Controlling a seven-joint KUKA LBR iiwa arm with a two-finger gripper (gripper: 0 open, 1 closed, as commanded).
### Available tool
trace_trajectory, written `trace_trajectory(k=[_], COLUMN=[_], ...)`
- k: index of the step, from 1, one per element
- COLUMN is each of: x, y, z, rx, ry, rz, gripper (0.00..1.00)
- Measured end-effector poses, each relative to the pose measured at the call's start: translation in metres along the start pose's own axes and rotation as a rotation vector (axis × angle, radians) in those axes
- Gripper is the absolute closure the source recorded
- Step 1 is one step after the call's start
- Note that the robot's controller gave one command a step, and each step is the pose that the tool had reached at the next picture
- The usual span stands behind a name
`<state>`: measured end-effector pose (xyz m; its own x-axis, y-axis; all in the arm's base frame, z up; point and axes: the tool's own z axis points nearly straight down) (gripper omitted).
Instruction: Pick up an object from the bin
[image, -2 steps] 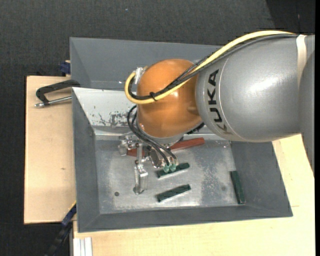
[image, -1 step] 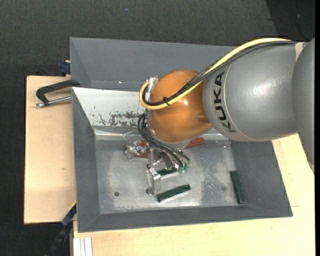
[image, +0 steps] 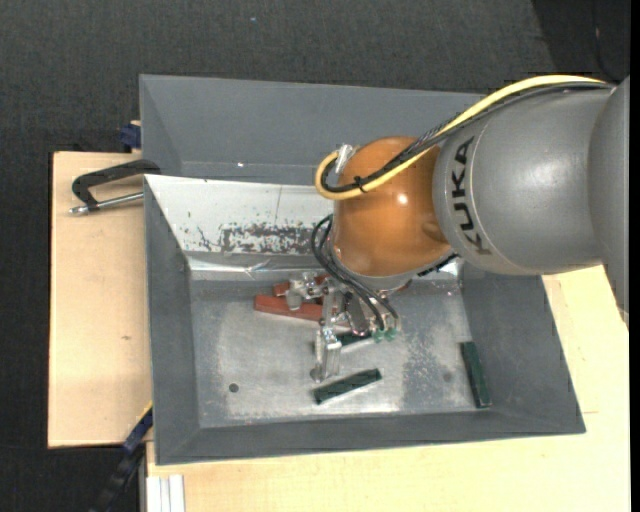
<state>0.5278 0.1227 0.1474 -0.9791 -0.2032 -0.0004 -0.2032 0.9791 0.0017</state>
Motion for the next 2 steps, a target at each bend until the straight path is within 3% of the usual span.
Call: trace_trajectory(k=[1,2], x=[0.025,0.024], y=[-0.017,-0.055], z=[0.047,0.052], rx=[0.001,-0.001], ry=[-0.003,0.0], rz=[-0.302,-0.411], gripper=[0.0,0.0])
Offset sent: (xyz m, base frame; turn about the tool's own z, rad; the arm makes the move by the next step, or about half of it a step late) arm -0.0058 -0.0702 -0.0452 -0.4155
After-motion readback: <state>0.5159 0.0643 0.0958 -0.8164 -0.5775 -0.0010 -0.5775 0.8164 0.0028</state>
